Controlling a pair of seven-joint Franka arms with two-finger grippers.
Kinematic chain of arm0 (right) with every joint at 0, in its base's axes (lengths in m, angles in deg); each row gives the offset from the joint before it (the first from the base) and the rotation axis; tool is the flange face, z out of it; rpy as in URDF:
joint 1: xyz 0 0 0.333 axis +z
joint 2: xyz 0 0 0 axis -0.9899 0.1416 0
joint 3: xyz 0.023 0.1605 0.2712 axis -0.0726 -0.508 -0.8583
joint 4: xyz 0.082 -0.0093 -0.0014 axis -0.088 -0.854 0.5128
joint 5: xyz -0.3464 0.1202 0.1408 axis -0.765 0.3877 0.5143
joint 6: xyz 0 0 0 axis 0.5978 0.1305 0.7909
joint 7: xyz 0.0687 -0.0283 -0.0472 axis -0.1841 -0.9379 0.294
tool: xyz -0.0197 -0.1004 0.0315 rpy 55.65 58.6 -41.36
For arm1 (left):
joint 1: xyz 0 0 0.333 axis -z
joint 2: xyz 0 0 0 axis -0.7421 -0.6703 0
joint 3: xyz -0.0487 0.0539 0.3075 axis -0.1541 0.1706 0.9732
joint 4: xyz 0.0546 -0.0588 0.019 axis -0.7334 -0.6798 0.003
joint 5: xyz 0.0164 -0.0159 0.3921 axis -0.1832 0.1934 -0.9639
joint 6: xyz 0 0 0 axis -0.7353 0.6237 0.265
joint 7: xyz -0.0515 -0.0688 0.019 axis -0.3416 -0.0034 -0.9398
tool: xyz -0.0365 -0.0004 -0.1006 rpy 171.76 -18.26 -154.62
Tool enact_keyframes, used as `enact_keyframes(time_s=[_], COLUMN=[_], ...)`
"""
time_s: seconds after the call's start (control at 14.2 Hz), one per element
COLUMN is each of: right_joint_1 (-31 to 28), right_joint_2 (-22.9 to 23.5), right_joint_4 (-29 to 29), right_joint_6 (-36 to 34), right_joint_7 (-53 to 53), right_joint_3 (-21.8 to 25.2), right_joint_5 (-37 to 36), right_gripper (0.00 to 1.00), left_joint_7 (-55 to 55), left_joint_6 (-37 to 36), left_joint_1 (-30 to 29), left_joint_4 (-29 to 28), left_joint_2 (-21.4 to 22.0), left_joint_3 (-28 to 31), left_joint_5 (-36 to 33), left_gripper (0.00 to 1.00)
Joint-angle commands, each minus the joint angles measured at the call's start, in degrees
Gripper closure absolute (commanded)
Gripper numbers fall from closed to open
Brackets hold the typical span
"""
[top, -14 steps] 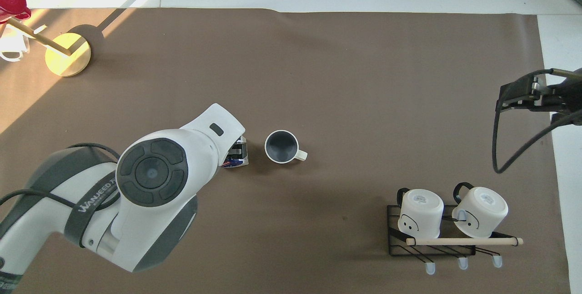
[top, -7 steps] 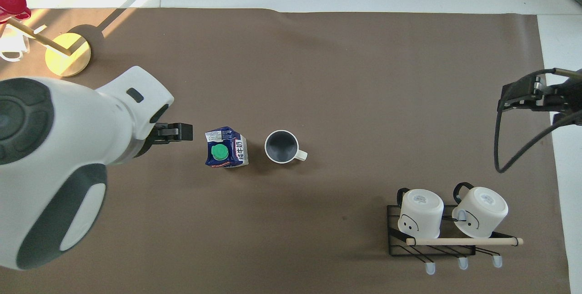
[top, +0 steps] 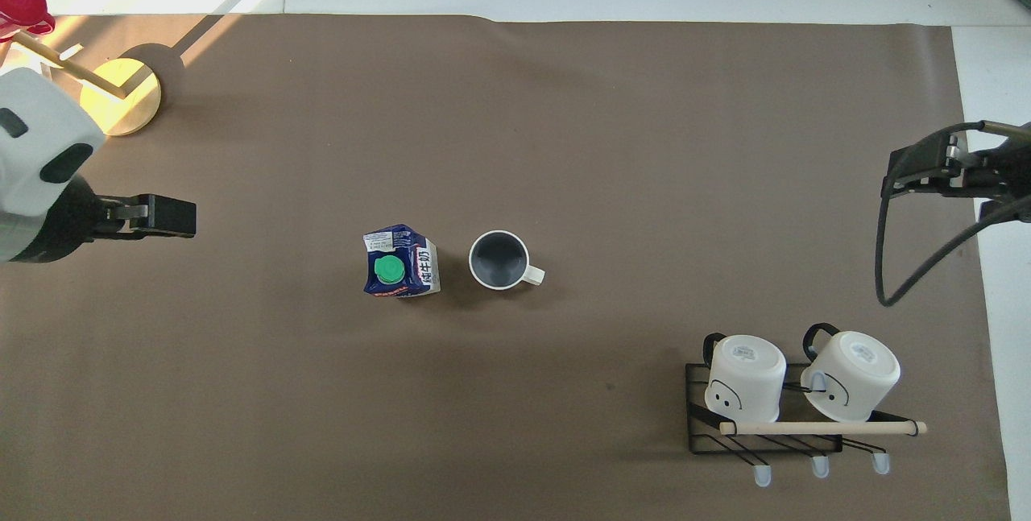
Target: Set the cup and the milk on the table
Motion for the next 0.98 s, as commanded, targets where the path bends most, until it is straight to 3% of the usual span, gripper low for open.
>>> enact_keyframes(time_s=[0.0, 0.91], right_joint_1=[-0.79, -1.05], right_joint_2=[-0.56, -0.2], right_joint_4=[-0.06, 1.61], right_joint_6=[-0.24, 0.28], right_joint_7=[-0.98, -4.68], right_joint_3=[-0.11, 0.06], right_joint_5=[0.75, 0.84], right_gripper=[0.0, 0.0], left_joint_7=[2.79, 7.9], left_joint_6=[-4.59, -9.26], left_joint_1=[-2.07, -5.41], left_joint_4=[3.2, 6.02], left_joint_2=[-0.3, -0.21], left_joint_3=[-0.63, 2.01], left_joint_5=[0.29, 3.98], left_gripper=[0.0, 0.0])
